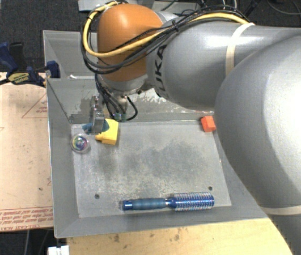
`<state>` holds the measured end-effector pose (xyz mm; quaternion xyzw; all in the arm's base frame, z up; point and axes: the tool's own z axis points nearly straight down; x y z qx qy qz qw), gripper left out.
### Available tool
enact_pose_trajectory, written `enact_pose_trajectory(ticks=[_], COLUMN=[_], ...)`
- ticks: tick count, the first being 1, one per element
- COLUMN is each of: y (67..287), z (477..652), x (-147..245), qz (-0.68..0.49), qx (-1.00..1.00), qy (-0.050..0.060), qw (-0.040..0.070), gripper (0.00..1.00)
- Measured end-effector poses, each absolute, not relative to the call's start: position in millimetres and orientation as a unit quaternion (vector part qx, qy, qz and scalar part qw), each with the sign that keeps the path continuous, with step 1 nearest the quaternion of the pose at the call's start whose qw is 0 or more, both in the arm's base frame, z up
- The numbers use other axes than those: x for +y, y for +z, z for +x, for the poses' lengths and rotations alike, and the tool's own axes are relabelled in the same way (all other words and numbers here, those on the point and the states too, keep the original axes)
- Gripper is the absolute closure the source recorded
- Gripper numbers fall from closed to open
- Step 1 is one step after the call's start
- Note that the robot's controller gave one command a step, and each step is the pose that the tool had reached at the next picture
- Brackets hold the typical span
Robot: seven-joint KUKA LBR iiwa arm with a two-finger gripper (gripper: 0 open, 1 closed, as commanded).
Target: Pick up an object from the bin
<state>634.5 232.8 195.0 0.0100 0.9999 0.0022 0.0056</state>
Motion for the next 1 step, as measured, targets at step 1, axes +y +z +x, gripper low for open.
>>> enact_pose_trajectory(ticks=[1], y=[292.6], z=[641.7], x=[228.8], qz=[0.009], qx=[1.0], qy=[0.002], qw=[0.006], gripper=[1.0])
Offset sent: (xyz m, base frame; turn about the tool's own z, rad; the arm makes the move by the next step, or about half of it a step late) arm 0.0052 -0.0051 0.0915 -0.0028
